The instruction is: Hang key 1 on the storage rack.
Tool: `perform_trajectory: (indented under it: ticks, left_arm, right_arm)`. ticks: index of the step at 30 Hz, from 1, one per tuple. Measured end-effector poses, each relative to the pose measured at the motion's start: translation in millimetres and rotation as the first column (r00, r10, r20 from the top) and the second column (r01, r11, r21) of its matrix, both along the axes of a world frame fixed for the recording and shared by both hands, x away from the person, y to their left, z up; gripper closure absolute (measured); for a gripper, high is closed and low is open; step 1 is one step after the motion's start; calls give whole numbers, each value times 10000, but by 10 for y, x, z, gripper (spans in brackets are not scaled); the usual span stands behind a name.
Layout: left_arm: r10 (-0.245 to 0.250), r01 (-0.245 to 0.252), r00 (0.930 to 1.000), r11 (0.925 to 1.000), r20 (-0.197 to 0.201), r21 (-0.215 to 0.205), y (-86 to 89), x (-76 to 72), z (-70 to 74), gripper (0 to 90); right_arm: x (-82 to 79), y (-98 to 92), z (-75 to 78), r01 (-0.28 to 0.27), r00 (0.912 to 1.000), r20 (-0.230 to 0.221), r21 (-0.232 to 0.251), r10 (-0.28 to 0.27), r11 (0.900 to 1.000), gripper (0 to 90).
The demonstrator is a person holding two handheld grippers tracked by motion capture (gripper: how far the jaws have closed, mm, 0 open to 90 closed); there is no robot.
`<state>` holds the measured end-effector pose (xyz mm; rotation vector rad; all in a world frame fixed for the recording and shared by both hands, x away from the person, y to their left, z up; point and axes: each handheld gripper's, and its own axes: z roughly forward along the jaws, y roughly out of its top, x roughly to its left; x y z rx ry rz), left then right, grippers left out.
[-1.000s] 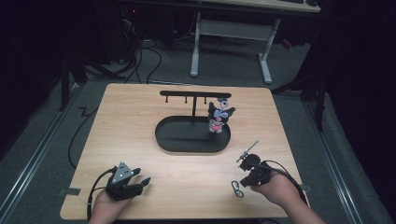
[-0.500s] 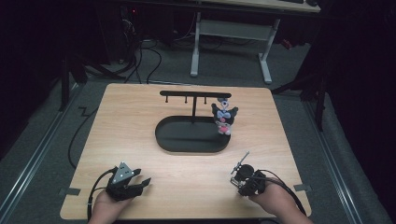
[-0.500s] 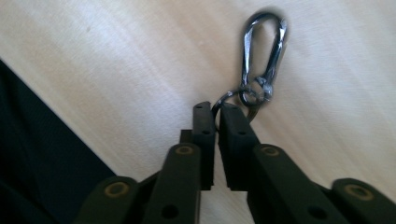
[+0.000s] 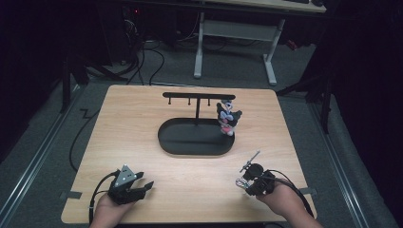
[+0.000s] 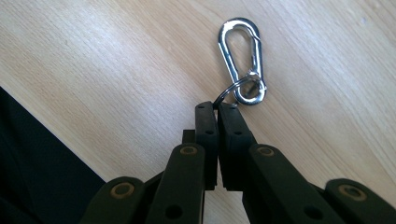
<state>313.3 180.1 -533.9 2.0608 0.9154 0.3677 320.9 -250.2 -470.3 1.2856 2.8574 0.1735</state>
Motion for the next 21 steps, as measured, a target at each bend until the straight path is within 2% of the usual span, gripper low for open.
perform_trajectory:
  ticks: [1, 2, 3, 4, 8, 12, 14, 15, 18, 19, 21]
  left_arm:
    - [-6, 6, 10000, 10000, -4, 9, -1, 0, 0, 442]
    - [-8, 8, 10000, 10000, -9, 13, -2, 1, -1, 442]
    - [-16, 16, 10000, 10000, -15, 15, -3, 1, -2, 442]
    - [-6, 6, 10000, 10000, -13, 15, -6, 2, -3, 442]
    - [-27, 27, 10000, 10000, -39, 56, -9, 0, -2, 442]
    - [-27, 27, 10000, 10000, -55, 59, -9, 1, -3, 442]
    - [-31, 31, 10000, 10000, -63, 61, -9, 1, -3, 441]
    - [-34, 34, 10000, 10000, -65, 60, -9, 1, -3, 442]
    - [-12, 12, 10000, 10000, -39, 27, -9, 0, -6, 441]
    - [-23, 23, 10000, 10000, -42, 36, -7, 0, -6, 441]
    - [-18, 18, 10000, 10000, -49, 24, -4, 0, -6, 440]
  right_arm:
    - [-10, -21, 8, 249, 9997, -25, 27, -249, 9997, 880]
    - [0, -48, 8, 151, 9999, 50, 66, -152, 9999, 880]
    - [-19, -51, 19, 574, 9984, -22, -24, -574, 9984, 881]
    - [3, -91, 12, 277, 9995, 135, 94, -278, 9996, 881]
    - [-12, -129, -1, 586, 9981, 180, 185, -589, 9981, 881]
    - [8, -147, -15, 673, 9969, 397, 265, -684, 9974, 853]
    - [7, -134, -15, 1037, 9941, 302, 209, -1043, 9944, 847]
    - [30, -145, -29, 754, 9960, 465, 249, -765, 9968, 838]
    - [56, -130, -59, 754, 9956, 536, 190, -763, 9970, 841]
    - [62, -128, -70, 703, 9961, 518, 242, -715, 9972, 884]
    - [59, -115, -82, 692, 9964, 487, 154, -699, 9975, 890]
